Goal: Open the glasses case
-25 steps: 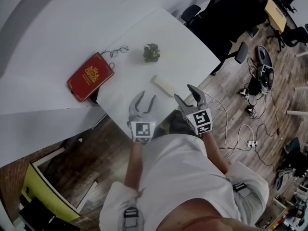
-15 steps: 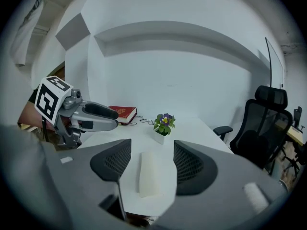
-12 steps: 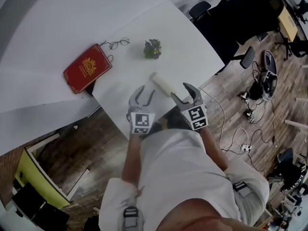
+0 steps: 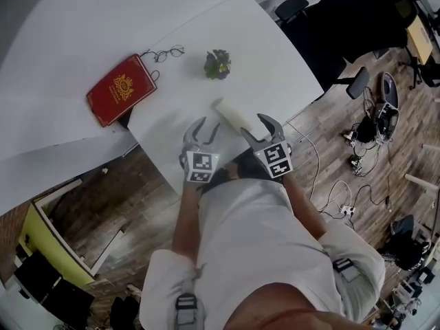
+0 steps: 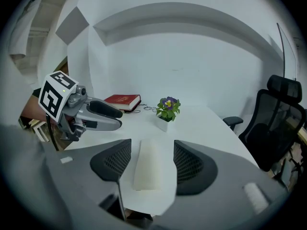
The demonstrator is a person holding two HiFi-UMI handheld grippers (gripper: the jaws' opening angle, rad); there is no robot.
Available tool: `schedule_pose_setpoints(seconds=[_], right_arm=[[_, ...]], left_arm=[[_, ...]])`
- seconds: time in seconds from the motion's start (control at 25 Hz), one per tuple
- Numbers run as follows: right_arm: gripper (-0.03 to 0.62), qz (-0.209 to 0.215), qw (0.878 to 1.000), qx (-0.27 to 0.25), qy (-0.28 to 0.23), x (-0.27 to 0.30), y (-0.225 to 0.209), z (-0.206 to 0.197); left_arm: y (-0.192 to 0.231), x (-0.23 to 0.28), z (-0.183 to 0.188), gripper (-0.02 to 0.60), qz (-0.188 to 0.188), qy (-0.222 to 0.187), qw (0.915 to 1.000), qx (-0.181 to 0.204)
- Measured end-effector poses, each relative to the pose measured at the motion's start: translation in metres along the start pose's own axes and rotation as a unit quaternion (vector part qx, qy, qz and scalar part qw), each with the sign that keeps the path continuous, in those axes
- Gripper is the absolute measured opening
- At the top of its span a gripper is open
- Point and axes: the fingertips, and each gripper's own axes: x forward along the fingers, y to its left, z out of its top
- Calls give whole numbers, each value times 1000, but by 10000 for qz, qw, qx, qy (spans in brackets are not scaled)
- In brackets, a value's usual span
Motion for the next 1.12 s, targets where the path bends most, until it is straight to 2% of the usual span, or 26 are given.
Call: schedule_pose_setpoints(seconds=[0.52,1.12], right_arm=[[275,327,9987,-140,370,28,0,-23],[275,501,9942,-405,867,57,13,-58]], left_arm=[[-6,27,-35,186,-55,439,9990,-118],[-11,42,-64,186,-175,829,9963,-172]])
